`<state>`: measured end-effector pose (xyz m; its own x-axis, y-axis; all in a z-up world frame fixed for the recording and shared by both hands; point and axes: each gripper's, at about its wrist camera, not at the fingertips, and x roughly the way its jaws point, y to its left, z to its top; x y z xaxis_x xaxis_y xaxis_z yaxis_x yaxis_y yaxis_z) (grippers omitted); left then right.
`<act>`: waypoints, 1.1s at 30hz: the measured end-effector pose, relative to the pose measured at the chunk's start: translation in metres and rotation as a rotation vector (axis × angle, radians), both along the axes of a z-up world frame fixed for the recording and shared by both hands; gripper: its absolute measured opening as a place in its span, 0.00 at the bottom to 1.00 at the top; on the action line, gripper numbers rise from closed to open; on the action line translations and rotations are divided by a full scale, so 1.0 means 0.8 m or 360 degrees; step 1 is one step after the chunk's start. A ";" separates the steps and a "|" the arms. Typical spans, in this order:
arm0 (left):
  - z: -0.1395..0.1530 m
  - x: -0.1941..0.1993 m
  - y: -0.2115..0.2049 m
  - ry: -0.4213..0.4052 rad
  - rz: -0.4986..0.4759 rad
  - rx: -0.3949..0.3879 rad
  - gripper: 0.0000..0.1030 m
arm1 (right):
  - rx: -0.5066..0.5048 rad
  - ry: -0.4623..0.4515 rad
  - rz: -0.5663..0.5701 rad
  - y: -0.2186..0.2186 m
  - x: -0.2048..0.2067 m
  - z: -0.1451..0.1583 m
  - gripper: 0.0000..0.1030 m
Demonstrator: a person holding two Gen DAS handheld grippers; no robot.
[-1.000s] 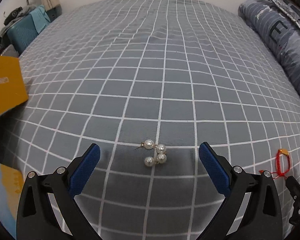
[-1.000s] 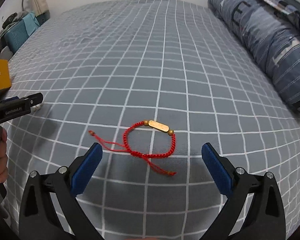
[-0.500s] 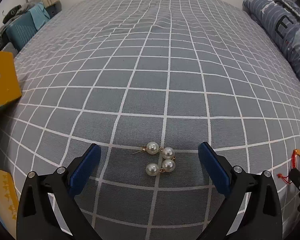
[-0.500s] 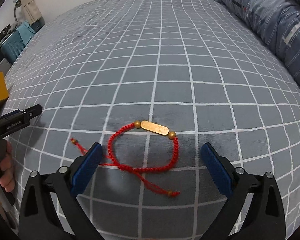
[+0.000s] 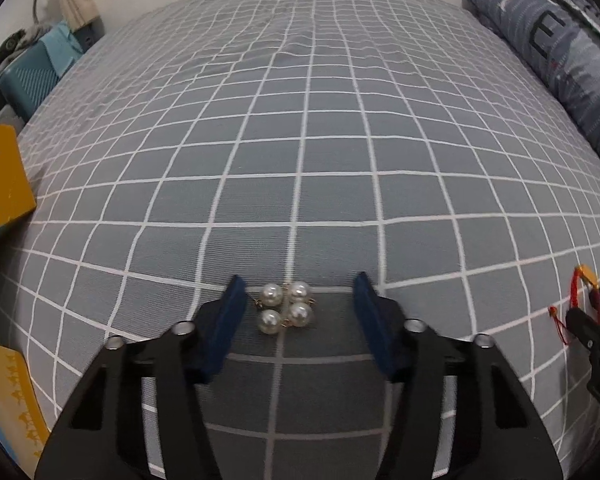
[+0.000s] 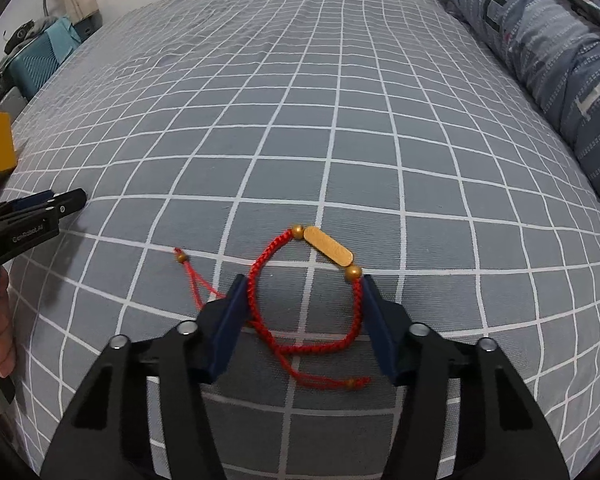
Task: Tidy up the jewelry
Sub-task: 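Grasp the pearl earrings with left tool while right tool grasps red cord bracelet, then carry the pearl earrings and red cord bracelet over the white box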
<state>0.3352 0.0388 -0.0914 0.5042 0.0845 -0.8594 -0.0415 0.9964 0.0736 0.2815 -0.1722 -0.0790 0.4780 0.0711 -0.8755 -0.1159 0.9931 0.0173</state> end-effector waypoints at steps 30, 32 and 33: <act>0.042 -0.034 -0.005 -0.0076 -0.0010 0.0003 0.19 | -0.0059 -0.0028 -0.0063 0.003 -0.033 0.037 0.06; 0.048 -0.038 -0.005 -0.0082 -0.0018 -0.0001 0.19 | -0.0068 -0.0033 -0.0072 0.003 -0.035 0.039 0.06; 0.050 -0.040 -0.004 -0.0087 -0.0016 -0.0001 0.19 | -0.0072 -0.0038 -0.0074 0.003 -0.037 0.041 0.06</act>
<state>0.3029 0.0359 -0.0514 0.5512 0.0786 -0.8306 -0.0352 0.9969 0.0710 0.2516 -0.1702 -0.0465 0.5004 0.0089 -0.8657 -0.0693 0.9972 -0.0298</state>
